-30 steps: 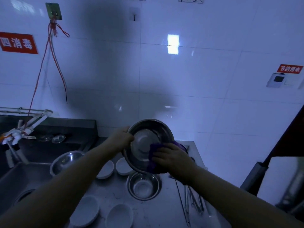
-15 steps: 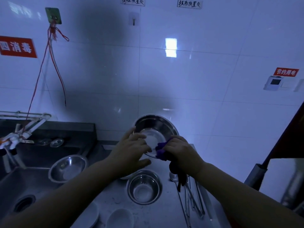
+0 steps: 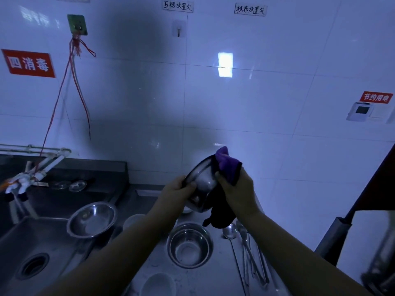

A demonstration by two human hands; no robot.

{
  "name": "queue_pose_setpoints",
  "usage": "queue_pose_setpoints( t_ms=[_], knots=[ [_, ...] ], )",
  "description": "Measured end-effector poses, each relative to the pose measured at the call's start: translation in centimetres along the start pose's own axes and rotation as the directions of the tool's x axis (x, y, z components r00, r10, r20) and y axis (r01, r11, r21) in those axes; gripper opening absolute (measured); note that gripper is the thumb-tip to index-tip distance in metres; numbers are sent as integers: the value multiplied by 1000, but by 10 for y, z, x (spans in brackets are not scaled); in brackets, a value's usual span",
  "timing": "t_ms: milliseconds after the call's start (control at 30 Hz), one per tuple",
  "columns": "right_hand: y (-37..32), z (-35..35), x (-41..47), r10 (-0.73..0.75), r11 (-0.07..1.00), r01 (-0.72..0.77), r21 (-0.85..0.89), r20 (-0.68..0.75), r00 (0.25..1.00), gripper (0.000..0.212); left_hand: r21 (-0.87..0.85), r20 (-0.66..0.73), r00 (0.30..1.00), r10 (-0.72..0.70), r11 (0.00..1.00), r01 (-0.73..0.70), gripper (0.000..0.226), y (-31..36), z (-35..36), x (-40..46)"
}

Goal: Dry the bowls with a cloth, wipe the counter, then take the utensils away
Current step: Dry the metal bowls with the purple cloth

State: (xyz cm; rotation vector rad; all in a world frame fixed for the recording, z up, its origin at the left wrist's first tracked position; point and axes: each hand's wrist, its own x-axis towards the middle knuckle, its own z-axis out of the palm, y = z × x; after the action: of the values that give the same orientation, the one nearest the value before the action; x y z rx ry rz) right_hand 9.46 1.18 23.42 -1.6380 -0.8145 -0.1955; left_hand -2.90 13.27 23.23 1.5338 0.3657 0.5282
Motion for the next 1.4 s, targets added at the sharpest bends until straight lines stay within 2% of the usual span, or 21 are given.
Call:
queue_pose_setpoints(
  t_ms=[67,133,267,367,433,600,667,733,833,900,1000,1067,1133,1267,1400],
  knots=[
    [-7,9,-7,-129,989,134,-59,77,989,56,-97,-19,998,-56,994,54,17,3,5,-1],
    [-9,15,-14,-308,927,321,-197,93,947,62,-182,-37,992,-119,977,110,30,6,7,0],
    [-4,32,-33,-544,683,542,-490,155,825,45,-288,3,990,-140,948,135,57,15,9,2],
    [3,34,-36,-625,537,617,-575,219,749,40,-304,-17,990,-140,944,128,58,18,13,-1],
    [-1,32,-27,-621,566,600,-566,187,762,36,-303,-44,988,-151,944,131,57,20,17,-2],
    [-27,30,-5,-464,808,415,-418,-17,886,33,-366,-81,980,-180,920,139,52,21,21,-2],
    [-31,22,7,-317,913,293,-282,-40,948,28,-411,-89,970,-225,896,170,49,21,19,-2],
    [-31,13,17,-105,985,99,-144,-32,994,28,-457,-107,957,-268,868,192,44,20,17,-1],
    [-23,3,24,157,988,-156,13,-67,985,38,-572,-78,955,-286,797,192,40,22,13,3],
    [-18,1,19,241,965,-228,127,-97,966,38,-647,-36,962,-270,740,184,43,24,9,6],
    [-11,12,3,221,958,-181,224,-166,961,24,-749,52,960,-275,625,219,48,28,7,10],
    [-9,26,-13,103,978,-58,200,-222,970,35,-794,116,951,-287,548,263,51,29,8,13],
    [-9,40,-30,-3,987,43,157,-250,968,45,-805,142,945,-295,521,284,54,28,9,14],
    [-2,42,-31,-59,993,78,86,-208,976,51,-774,87,949,-304,579,256,56,19,12,13],
    [2,24,3,30,999,-31,-29,-33,999,48,-671,-70,953,-294,721,174,51,8,12,13]
  ],
)
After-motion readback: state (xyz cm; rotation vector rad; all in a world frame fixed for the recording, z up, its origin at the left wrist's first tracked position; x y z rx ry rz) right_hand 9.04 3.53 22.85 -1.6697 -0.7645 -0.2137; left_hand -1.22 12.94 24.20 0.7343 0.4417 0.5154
